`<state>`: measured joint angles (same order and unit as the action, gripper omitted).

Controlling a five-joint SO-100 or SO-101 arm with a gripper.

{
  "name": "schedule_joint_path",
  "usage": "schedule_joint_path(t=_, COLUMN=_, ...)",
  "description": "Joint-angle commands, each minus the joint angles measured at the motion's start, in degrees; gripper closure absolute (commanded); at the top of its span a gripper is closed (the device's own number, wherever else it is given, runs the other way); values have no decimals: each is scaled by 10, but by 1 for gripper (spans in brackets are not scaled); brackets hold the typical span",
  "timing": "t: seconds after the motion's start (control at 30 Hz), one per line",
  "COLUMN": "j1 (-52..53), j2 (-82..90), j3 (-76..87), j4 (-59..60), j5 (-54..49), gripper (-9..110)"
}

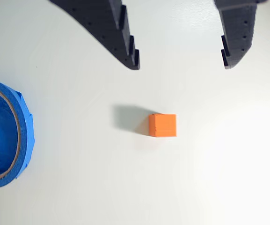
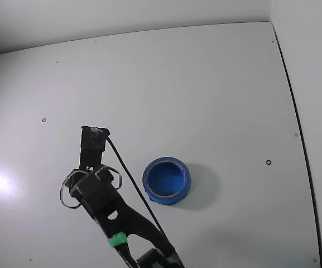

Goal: Grasp a block and put it in the bin.

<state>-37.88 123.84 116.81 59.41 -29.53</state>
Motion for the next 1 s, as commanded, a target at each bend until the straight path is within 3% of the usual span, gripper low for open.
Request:
schedule_joint_path(t=0.0, j1=-5, j2=-39, j3=-57, j4=-13, j5=-2, gripper=75)
schedule_joint_path(t=0.53, j1=-5, j2=-199, j3=-61, j4=-201, j5=-3, gripper=75)
schedule_joint_path(t=0.97, j1=-5, j2=-283, j3=-61, j4=-252, j5=-3, gripper=75)
